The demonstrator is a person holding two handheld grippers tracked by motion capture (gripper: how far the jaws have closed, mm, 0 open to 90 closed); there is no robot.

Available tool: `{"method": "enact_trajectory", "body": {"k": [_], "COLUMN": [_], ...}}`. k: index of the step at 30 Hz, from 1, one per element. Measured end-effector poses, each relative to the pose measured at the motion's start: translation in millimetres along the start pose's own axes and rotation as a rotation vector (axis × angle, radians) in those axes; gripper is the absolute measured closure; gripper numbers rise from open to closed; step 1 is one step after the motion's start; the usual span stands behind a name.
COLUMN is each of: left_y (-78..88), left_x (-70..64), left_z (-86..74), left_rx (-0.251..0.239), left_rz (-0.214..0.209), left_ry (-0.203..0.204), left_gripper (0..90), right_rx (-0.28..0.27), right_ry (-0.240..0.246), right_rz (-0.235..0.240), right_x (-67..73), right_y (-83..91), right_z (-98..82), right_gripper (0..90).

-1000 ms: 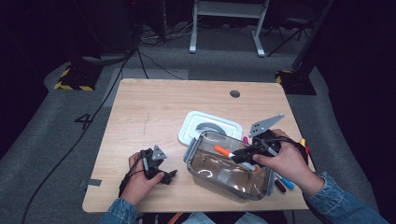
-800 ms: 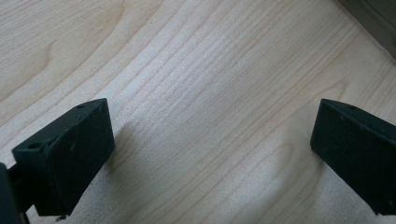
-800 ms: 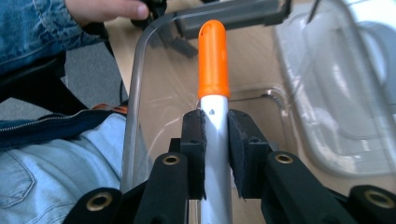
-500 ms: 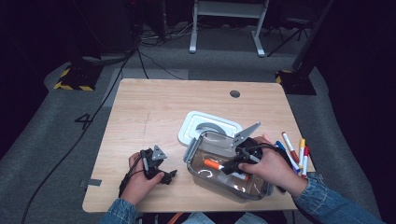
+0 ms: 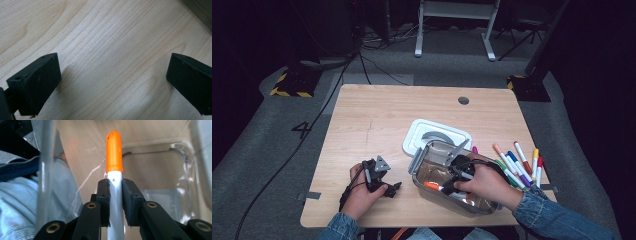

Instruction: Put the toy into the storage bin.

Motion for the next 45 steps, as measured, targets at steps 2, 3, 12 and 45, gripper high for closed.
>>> {"method": "enact_trajectory", "body": {"k": [2,3,12,45], "left_y": [-0.1,-0.1,0.0,0.1], "left_x": [0.0,0.0,0.0,0.0], "left_z": [0.0,0.0,0.0,0.0], "left_rx": [-0.001,-0.002,0.000,0.000], "left_rz": [0.000,0.000,0.000,0.000], "left_ry": [0.000,-0.001,0.000,0.000], "left_gripper": [0.1,0.1,0.1,0.1], "right_rx": [0.009,0.019,0.064,-0.008], "right_ry": [-0.006,-0.009,-0.025,-0.055], "right_rz": [0.004,0.006,0.019,-0.034], "right_x": [-0.2,-1.3,-3.3,-8.4], "right_y": [-2.2,-5.5,-17.1,-12.8], "right_z": [0.0,-0.1,-1.7,-1.2], "right_gripper": [76.9,76.9,76.9,69.5]}}
Point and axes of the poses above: each handheld gripper's, and its own axes: y roughly backward along the jaws, z roughly out of its top, x roughly to its left, the point moved 1 cm from there along -y, roughly forward along the jaws, and after that the axes turned 5 degrees about y, right-handed, at the moved point
